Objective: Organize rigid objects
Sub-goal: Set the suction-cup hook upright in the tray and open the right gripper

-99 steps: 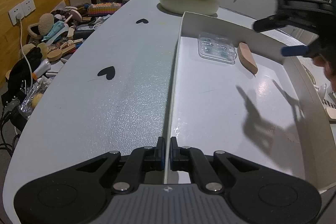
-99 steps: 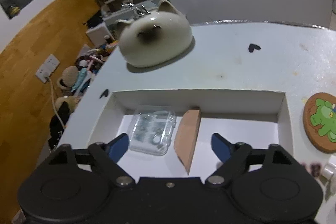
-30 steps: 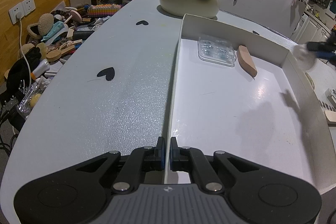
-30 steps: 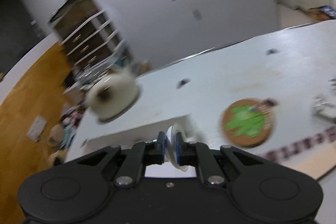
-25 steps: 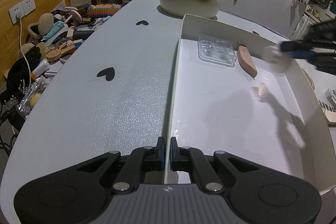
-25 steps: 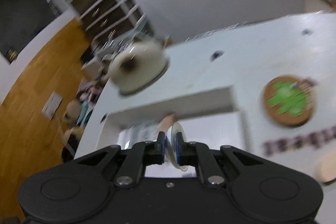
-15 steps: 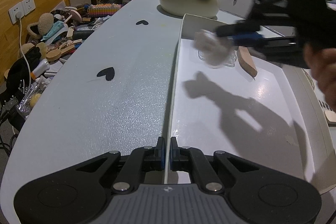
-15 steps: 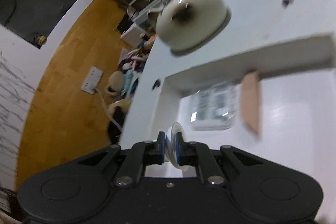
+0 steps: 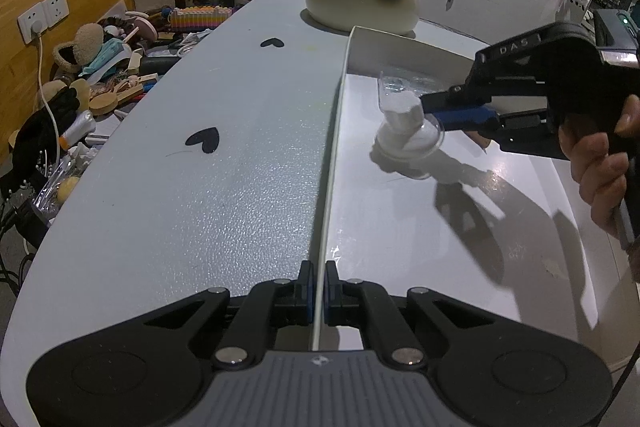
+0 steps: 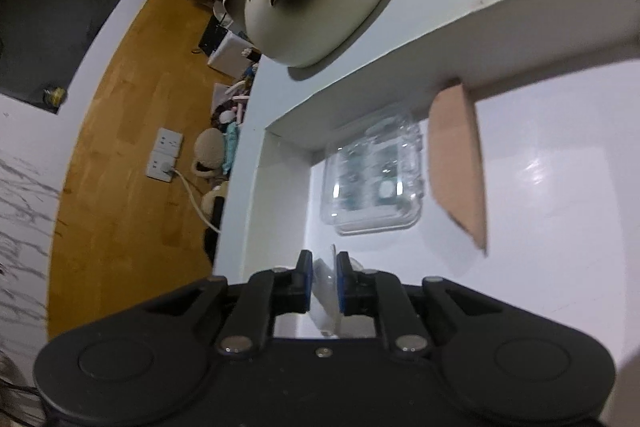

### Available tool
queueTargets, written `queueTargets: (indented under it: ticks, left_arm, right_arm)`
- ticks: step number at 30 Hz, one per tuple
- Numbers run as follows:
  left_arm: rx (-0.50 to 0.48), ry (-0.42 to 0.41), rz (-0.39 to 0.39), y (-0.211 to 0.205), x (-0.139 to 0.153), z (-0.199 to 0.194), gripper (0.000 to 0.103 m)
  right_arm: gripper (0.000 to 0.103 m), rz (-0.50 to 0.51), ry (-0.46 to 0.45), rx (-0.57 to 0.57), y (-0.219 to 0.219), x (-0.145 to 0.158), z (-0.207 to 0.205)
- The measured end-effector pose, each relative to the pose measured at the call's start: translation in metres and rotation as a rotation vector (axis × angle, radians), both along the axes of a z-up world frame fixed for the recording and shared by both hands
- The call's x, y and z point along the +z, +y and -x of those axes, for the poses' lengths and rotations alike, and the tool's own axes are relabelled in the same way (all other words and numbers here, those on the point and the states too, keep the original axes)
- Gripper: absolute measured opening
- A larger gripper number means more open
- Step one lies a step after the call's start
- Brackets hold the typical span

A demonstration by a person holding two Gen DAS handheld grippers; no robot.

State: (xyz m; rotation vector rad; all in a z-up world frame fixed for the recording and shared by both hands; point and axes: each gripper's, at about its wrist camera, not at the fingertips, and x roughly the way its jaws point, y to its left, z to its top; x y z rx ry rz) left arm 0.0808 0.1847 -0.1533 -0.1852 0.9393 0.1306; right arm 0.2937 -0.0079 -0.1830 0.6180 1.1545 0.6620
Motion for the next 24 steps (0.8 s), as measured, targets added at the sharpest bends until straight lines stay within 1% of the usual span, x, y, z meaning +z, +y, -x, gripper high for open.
queueTargets:
  ticks: [2, 5, 6, 8, 10, 12, 13, 16, 17, 19, 21, 24]
  left_arm:
    - [0.000, 0.000, 0.000, 0.000, 0.000, 0.000, 0.004]
    - [0.000, 0.000, 0.000, 0.000, 0.000, 0.000, 0.004]
    - [0.000, 0.000, 0.000, 0.000, 0.000, 0.000, 0.004]
    - [0.000, 0.000, 0.000, 0.000, 0.000, 0.000, 0.004]
    - [-0.001, 0.000, -0.001, 0.000, 0.000, 0.000, 0.004]
    - [-0.003, 0.001, -0.003, 0.001, 0.000, 0.001, 0.004]
    - [-0.002, 0.001, -0.003, 0.001, 0.000, 0.002, 0.004]
    - [-0.001, 0.000, -0.003, 0.001, 0.000, 0.002, 0.004]
    - [0.000, 0.000, -0.003, 0.002, 0.000, 0.002, 0.004]
    - [0.002, -0.002, -0.003, 0.003, 0.000, 0.003, 0.004]
    - [0.002, -0.004, -0.004, 0.003, -0.001, 0.003, 0.004]
    - [-0.003, -0.004, -0.013, 0.001, -0.001, 0.003, 0.004]
  right_arm:
    - [0.015, 0.039, -0.024, 0.004, 0.000, 0.002, 0.001]
    - [0.017, 0.103, -0.033, 0.023, 0.002, 0.002, 0.002]
    - [0.016, 0.133, -0.043, 0.039, 0.006, 0.002, 0.003]
    - [0.017, 0.167, -0.086, 0.070, 0.008, 0.005, 0.008]
    - [0.027, 0.207, -0.134, 0.101, 0.013, 0.011, 0.014]
    - [0.050, 0.243, -0.188, 0.127, 0.015, 0.019, 0.020]
    - [0.052, 0.260, -0.210, 0.135, 0.016, 0.023, 0.023]
    - [0.053, 0.281, -0.254, 0.151, 0.011, 0.032, 0.031]
    - [0.055, 0.284, -0.267, 0.152, 0.007, 0.035, 0.033]
    - [0.063, 0.293, -0.305, 0.151, 0.001, 0.044, 0.042]
    - [0.081, 0.307, -0.343, 0.145, -0.004, 0.053, 0.050]
    - [0.090, 0.333, -0.394, 0.127, -0.014, 0.068, 0.062]
